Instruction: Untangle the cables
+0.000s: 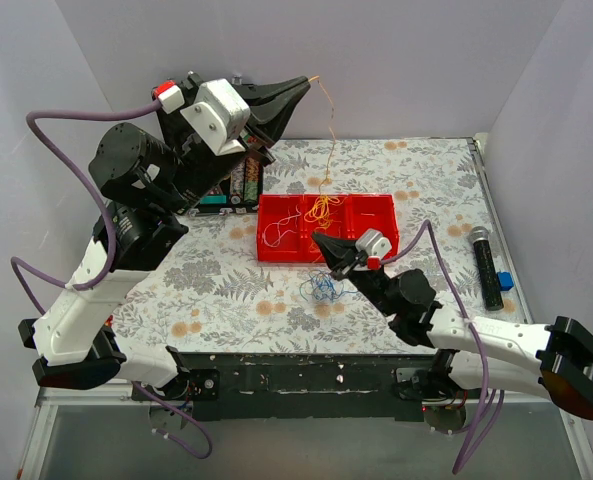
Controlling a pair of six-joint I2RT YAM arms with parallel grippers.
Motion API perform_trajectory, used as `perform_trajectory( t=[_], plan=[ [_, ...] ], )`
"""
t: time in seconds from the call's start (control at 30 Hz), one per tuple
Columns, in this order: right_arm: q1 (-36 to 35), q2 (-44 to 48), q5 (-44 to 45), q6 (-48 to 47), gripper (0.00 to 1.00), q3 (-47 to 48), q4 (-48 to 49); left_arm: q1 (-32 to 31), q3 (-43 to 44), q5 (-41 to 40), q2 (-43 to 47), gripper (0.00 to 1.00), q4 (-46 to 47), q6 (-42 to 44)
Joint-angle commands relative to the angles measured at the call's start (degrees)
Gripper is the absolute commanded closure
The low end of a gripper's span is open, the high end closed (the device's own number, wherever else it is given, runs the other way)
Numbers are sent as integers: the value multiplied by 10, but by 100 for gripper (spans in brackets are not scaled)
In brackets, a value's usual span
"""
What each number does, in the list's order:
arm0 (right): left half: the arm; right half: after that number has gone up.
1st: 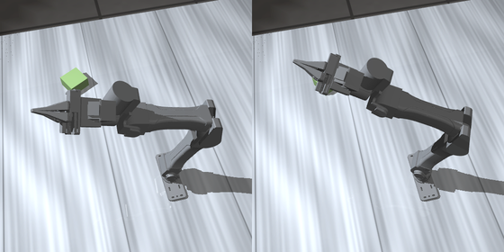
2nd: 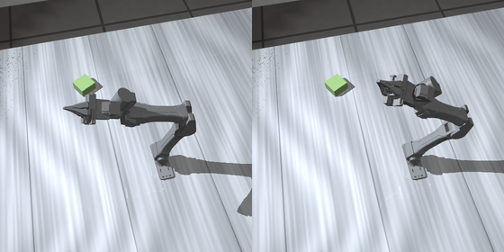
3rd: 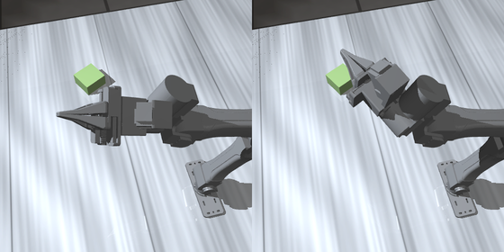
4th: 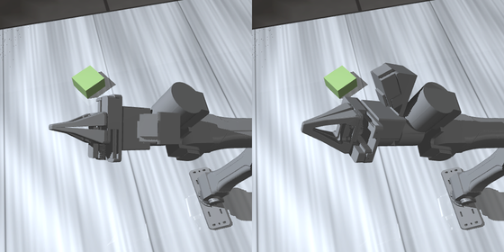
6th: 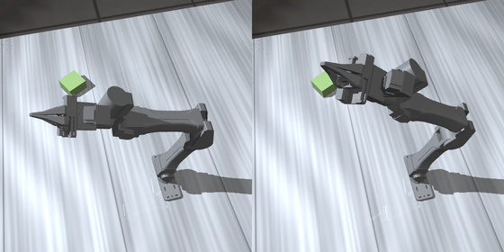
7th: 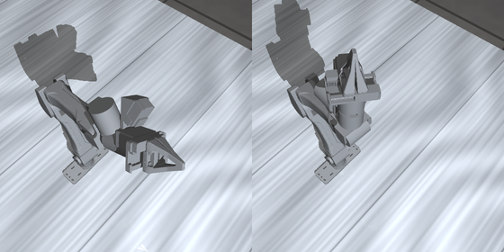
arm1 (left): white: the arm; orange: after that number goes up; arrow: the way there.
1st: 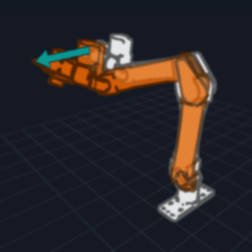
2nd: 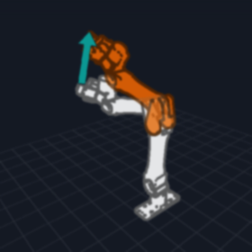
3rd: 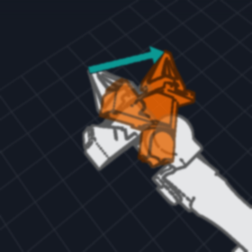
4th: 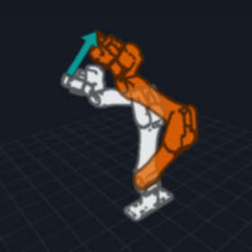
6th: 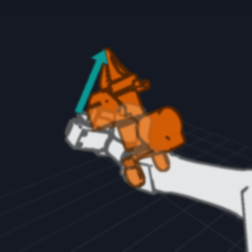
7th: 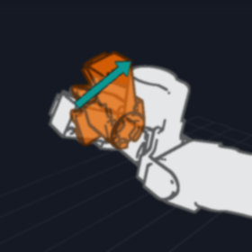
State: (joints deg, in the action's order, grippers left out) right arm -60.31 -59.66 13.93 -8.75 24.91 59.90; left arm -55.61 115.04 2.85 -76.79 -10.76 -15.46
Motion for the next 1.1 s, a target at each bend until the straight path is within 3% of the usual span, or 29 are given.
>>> perform_trajectory(
  t=[0.0,0.2,0.57,0.9,0.97,1.07],
  plan=[
    [1,25,9,40,99,-46,7,1,27,-1,5,100,10,-1],
    [-12,52,47,159,99,-152,-29,1,65,-15,-13,100,52,12],
    [-105,39,178,287,99,-282,-64,1,150,-14,-68,100,104,47],
    [-163,-12,231,405,99,-313,-109,0,207,-42,-111,100,230,112],
    [-180,-21,243,409,99,-313,-101,0,194,-40,-105,100,220,108],
    [-192,-9,269,405,99,-297,-130,0,109,-29,-65,100,216,100]
  ],
)
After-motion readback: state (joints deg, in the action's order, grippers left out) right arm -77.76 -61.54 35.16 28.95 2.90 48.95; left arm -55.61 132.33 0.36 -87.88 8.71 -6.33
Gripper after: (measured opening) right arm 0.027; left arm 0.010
